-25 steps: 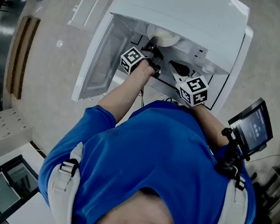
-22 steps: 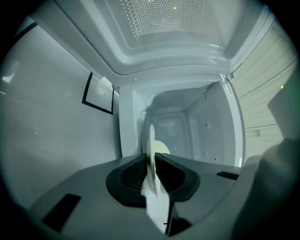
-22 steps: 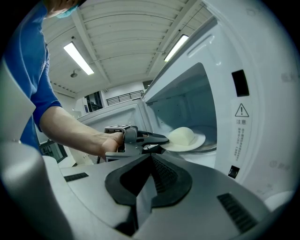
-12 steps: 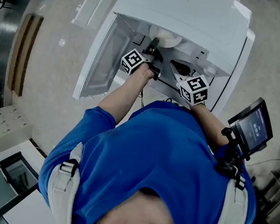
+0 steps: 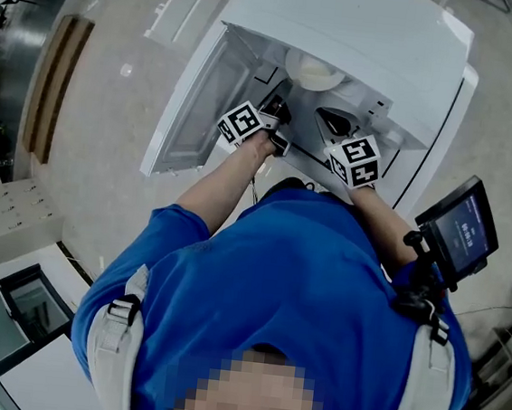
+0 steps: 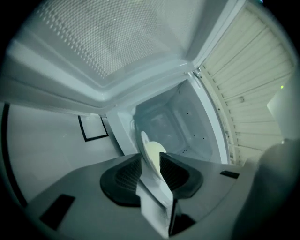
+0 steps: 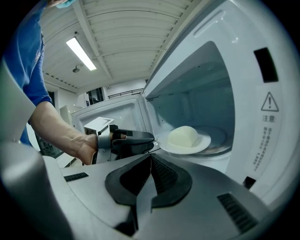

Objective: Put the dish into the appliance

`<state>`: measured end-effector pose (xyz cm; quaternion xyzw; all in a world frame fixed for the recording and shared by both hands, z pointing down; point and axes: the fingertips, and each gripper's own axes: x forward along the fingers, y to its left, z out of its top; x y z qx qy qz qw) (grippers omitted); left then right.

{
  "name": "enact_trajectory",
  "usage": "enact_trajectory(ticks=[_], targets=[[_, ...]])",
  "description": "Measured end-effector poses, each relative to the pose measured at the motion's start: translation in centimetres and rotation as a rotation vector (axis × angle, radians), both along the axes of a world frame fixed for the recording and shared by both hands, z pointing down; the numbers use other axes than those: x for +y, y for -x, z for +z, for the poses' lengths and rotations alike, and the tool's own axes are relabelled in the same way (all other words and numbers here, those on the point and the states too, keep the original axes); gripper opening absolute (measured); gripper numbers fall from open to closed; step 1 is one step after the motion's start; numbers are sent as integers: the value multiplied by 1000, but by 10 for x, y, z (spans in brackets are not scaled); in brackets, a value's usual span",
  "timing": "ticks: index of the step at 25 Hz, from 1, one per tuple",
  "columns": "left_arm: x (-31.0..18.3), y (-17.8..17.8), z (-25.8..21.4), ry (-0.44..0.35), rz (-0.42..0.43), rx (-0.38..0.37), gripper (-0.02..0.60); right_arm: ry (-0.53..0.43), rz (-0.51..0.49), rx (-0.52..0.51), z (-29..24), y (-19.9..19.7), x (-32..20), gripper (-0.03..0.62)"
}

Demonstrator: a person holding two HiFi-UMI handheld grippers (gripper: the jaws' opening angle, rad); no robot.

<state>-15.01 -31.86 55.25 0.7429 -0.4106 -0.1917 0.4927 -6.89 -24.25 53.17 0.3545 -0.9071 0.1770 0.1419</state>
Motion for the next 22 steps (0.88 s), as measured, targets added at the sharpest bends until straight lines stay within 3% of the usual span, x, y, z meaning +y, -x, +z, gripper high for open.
enact_trajectory(ticks=[5,9,12,15,22], targets=[[1,2,4,-71,107,-299,110,-18,22,74,10,7,-18,2],[4,-5,-4,-205,255,-583,51,-46,63,137,9,16,-27,3],[6,-24,-11,-296,367,-729,48,-56,82,179,9,16,-33,3],[4,-35,-8,-334,423,-779,48,-65,88,214,12,15,-41,3],[-6,-40,-3,-345,446,-807,48,-61,111,246,16,9,-46,3]])
